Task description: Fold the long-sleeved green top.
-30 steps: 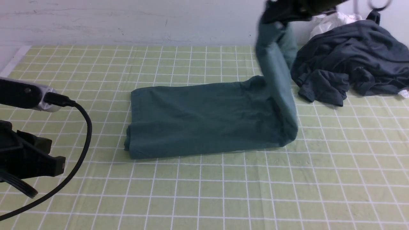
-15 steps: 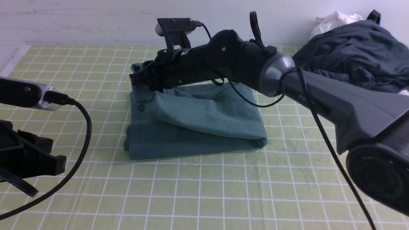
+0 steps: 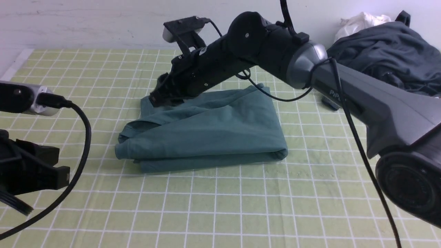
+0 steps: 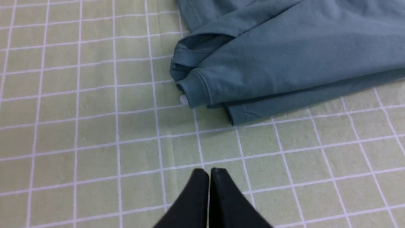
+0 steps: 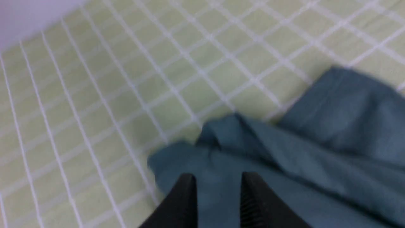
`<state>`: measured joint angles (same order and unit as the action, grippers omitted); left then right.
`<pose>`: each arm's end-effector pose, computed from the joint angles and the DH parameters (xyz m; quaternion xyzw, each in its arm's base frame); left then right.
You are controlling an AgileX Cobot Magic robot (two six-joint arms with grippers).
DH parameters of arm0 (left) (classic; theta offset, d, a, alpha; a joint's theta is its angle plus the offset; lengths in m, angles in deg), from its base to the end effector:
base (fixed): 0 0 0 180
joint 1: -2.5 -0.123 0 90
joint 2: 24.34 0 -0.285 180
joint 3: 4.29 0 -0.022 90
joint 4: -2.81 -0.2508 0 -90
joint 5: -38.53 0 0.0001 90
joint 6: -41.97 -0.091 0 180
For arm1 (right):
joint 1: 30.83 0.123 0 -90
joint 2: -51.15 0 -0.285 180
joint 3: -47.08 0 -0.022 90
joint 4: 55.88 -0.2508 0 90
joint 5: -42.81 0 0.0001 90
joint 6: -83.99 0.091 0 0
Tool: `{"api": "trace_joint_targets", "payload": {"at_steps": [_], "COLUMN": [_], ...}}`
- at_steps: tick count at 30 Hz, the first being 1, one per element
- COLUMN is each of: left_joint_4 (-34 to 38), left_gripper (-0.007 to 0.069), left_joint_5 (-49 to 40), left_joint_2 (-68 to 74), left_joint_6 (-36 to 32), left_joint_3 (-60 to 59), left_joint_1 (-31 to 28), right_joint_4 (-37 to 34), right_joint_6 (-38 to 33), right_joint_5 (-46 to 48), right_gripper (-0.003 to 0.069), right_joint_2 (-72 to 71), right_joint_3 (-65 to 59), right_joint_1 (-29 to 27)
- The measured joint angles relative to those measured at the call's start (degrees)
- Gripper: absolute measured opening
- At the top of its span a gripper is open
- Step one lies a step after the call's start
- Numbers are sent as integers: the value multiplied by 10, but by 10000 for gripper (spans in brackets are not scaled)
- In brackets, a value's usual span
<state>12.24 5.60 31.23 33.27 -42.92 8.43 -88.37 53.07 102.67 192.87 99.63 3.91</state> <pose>0.1614 -0.0249 0.3073 0.0721 0.8905 -0.0600 0.4453 0.4038 0.3315 0.2594 -0.4421 0.8158 0.2790 0.2472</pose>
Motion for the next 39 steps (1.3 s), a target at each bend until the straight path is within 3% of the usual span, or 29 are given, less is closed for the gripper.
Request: {"api": "trace_joint_targets", "payload": {"at_steps": [1, 3, 8, 14, 18, 24, 25, 29, 35, 39], "left_joint_4": [0, 1, 1, 1, -4, -7, -7, -7, -7, -7], "left_gripper": [-4, -4, -4, -4, -4, -4, -4, -4, -4, -4], "left_joint_5": [0, 1, 16, 113, 181, 194, 194, 193, 193, 193], "left_joint_2": [-21, -51, -148, -225, -240, -241, -241, -241, -241, -241], "left_joint_6": [-16, -38, -125, -164, -165, -167, -167, -167, -167, -167], "left_joint_3": [0, 0, -18, -104, -154, -181, -182, -182, -182, -182], "left_joint_1": [0, 2, 15, 22, 22, 22, 22, 22, 22, 22], "right_joint_4": [48, 116, 263, 266, 262, 263, 260, 235, 209, 204], "right_joint_6": [13, 35, 104, 142, 147, 147, 147, 146, 146, 146], "right_joint_5": [65, 99, 121, 121, 94, -124, -208, -385, -622, -699], "right_gripper": [66, 19, -13, -13, -13, -13, -13, -13, -13, -14], "right_joint_2": [-7, -26, -160, -373, -499, -697, -760, -912, -1105, -1245], "right_joint_3": [15, 30, 43, 6, -139, -484, -589, -843, -1133, -1275], "right_joint_1": [-4, -8, -49, -124, -154, -157, -157, -157, -157, -157]}}
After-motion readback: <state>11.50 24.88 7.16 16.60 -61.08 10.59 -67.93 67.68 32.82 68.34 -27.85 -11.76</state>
